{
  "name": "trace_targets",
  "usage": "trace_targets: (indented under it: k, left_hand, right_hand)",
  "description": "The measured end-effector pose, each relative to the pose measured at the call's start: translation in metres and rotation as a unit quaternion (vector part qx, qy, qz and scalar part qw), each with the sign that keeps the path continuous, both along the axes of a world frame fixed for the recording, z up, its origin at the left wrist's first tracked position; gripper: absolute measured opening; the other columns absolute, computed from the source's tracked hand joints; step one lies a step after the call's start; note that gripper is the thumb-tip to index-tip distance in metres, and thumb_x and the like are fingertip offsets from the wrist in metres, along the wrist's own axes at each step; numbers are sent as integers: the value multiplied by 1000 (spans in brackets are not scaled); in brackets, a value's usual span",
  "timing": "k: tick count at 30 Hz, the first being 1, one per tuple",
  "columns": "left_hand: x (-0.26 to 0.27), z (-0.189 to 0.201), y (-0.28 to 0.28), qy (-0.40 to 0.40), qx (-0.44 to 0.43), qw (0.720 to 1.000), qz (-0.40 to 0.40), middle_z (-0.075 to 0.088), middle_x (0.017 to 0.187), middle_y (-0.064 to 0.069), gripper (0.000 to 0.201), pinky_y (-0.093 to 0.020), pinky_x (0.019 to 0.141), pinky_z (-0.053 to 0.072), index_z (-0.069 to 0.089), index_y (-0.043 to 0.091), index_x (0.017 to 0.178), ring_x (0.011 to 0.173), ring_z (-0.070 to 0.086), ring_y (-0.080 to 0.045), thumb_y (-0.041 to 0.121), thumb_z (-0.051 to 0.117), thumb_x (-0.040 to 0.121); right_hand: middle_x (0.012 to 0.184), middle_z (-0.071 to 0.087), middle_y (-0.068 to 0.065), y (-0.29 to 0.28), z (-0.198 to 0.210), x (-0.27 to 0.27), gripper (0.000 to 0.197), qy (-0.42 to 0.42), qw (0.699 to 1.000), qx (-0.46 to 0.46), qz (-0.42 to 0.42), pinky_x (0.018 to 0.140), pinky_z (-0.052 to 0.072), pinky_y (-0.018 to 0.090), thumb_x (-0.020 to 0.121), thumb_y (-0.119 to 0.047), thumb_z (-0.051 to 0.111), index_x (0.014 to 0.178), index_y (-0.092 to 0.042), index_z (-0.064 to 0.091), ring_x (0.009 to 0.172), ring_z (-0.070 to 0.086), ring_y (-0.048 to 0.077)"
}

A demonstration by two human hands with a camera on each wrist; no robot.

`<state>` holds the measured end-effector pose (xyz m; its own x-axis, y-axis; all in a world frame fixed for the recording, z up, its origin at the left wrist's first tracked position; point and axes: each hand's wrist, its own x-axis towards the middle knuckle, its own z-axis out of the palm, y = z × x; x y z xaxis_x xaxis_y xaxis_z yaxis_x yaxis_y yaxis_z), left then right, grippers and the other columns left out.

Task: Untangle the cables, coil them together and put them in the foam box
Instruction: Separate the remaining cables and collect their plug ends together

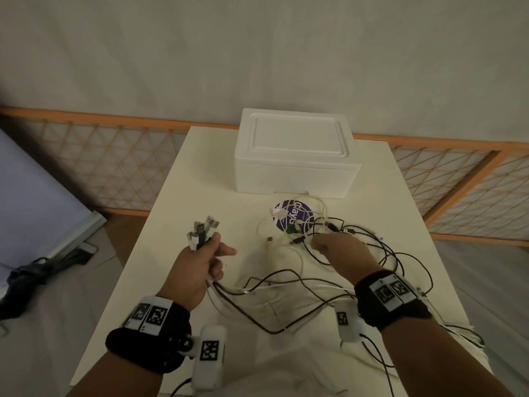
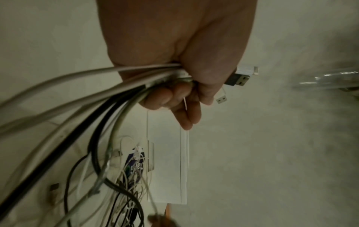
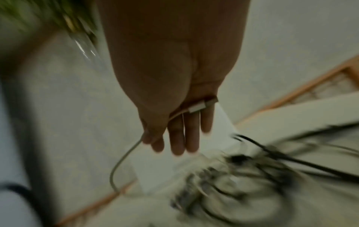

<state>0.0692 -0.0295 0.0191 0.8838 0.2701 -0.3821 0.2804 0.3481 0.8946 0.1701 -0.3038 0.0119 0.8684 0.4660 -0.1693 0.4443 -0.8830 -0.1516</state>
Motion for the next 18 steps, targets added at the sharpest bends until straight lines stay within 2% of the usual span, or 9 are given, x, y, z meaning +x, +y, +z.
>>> trace_targets:
  k: [3,5,6,8,10,12,15,16,18]
  left_hand:
    - [5,14,-13,-56,29,998,-25,74,94,-13,25,-38,77,54,76,15,74,71,65,-23,31,60,85]
    - [9,24,-24,-87,58,992,-67,75,98,-4,14,-36,94,50,77,18,84,97,69,-20,25,65,87]
    - [10,28,-29,-100,90,986,-97,75,99,-2,13,-33,96,49,78,22,86,101,68,-18,26,65,88]
    - [10,37,-36,-113,131,977,-129,76,92,-2,14,-31,87,52,77,25,87,92,70,-18,27,63,91]
    - [8,42,-37,-114,135,976,-127,74,78,-8,20,-29,69,54,74,21,85,69,69,-20,26,57,94]
    - [6,40,-33,-110,131,977,-126,71,69,-7,24,-25,56,46,74,20,84,53,55,-18,25,54,96]
    - [1,31,-25,-93,115,979,-139,52,55,1,26,-24,51,34,73,14,90,49,37,-13,20,49,99]
    - [0,29,-24,-85,101,982,-137,45,53,2,26,-24,51,31,73,13,90,49,33,-13,19,49,99]
    - [-2,29,-25,-79,80,985,-129,39,52,2,28,-25,50,29,71,13,83,48,30,-12,17,49,99]
  right_hand:
    - [101,63,0,33,40,-11,23,-27,994,16,105,80,48,32,95,-33,49,109,-31,66,98,59,23]
    - [93,62,2,58,64,-21,20,-69,983,11,169,75,50,36,92,-32,55,104,-29,70,93,61,27]
    - [86,62,4,69,74,-26,16,-91,977,18,191,68,50,36,89,-30,59,96,-25,73,85,63,29]
    - [76,61,3,82,87,-34,14,-122,971,49,202,60,51,37,82,-31,64,81,-20,73,74,64,28]
    - [85,63,0,84,97,-39,16,-80,979,84,169,69,50,37,81,-35,66,89,-22,71,84,62,22]
    - [91,65,-1,77,102,-40,15,-49,979,150,127,75,46,29,82,-28,68,96,-21,71,88,60,17]
    - [90,68,-5,66,110,-40,14,-8,965,251,74,70,41,11,85,-18,66,97,-22,73,80,58,6]
    - [90,69,-8,66,111,-42,15,19,961,266,69,71,44,11,86,-18,66,97,-24,73,79,60,4]
    - [86,70,-9,70,111,-47,19,76,955,278,69,73,50,18,84,-18,67,100,-27,71,75,63,5]
